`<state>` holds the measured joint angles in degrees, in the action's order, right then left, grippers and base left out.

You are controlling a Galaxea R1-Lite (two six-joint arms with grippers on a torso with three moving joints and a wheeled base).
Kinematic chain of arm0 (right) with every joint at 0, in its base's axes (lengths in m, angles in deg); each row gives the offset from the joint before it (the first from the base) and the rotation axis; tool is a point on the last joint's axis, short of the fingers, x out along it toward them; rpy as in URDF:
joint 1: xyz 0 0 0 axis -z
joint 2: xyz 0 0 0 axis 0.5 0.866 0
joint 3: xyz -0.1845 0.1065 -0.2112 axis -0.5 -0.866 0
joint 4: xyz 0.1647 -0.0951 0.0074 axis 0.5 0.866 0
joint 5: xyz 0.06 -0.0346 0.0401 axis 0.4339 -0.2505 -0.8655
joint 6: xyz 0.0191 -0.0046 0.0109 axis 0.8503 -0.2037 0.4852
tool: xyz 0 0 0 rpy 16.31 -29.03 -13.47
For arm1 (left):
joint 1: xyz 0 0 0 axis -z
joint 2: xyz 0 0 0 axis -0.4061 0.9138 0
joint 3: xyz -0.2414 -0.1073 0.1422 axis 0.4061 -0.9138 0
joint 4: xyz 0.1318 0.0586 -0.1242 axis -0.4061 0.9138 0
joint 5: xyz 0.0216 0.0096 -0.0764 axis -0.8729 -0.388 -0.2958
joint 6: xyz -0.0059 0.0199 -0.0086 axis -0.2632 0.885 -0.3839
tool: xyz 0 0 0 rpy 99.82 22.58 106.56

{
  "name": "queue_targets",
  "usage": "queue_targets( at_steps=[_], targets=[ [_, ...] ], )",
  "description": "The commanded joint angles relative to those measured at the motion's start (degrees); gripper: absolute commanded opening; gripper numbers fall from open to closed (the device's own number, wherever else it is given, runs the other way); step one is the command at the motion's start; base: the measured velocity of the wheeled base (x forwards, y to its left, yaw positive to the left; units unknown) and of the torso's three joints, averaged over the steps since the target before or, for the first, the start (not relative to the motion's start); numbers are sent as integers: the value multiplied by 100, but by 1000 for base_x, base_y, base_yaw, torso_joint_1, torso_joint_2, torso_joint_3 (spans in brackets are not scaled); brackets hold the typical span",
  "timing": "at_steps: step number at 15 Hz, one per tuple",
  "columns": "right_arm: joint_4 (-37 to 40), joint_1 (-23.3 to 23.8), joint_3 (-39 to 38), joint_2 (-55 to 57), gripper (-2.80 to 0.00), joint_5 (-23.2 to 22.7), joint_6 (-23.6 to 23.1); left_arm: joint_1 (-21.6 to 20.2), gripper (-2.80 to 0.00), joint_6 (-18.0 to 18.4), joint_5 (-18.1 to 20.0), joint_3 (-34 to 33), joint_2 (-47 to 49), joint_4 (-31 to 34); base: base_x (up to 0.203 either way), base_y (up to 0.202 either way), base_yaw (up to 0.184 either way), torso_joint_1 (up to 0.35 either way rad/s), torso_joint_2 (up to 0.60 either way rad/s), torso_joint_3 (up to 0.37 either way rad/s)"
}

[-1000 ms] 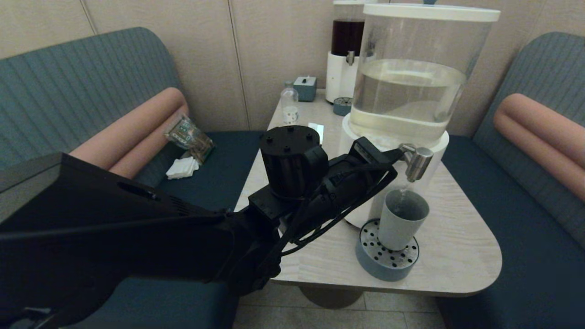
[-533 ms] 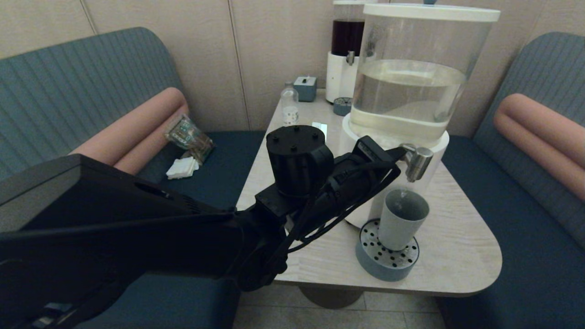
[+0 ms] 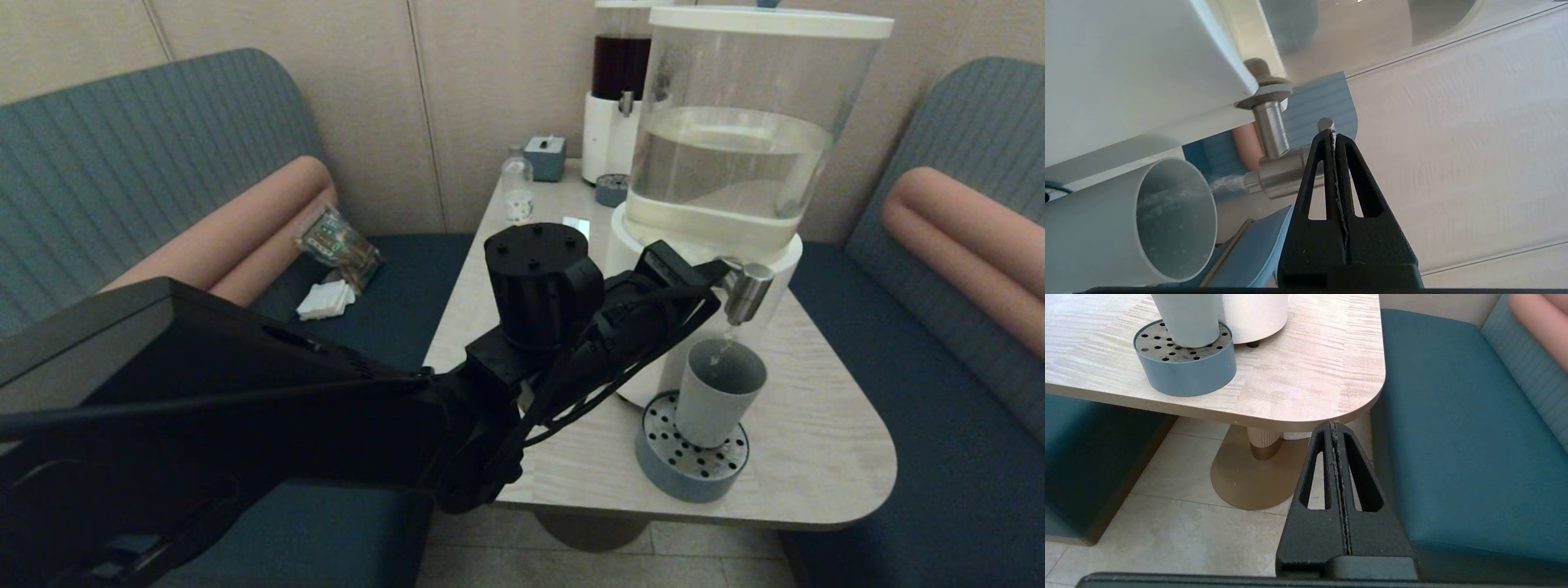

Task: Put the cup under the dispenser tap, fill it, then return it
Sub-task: Turn off the faucet

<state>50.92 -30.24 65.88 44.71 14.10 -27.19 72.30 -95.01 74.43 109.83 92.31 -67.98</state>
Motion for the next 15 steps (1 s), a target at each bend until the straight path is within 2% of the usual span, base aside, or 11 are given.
queue_targets(
  at_steps=[1,15],
  targets=[
    [0,-2,-18,-4,-280,-5,-3,0,-280,-37,-4,77,45,-31,0,0,0,0,0,0],
    [0,-2,-18,-4,-280,-5,-3,0,-280,-18,13,340,279,-39,0,0,0,0,0,0]
  ],
)
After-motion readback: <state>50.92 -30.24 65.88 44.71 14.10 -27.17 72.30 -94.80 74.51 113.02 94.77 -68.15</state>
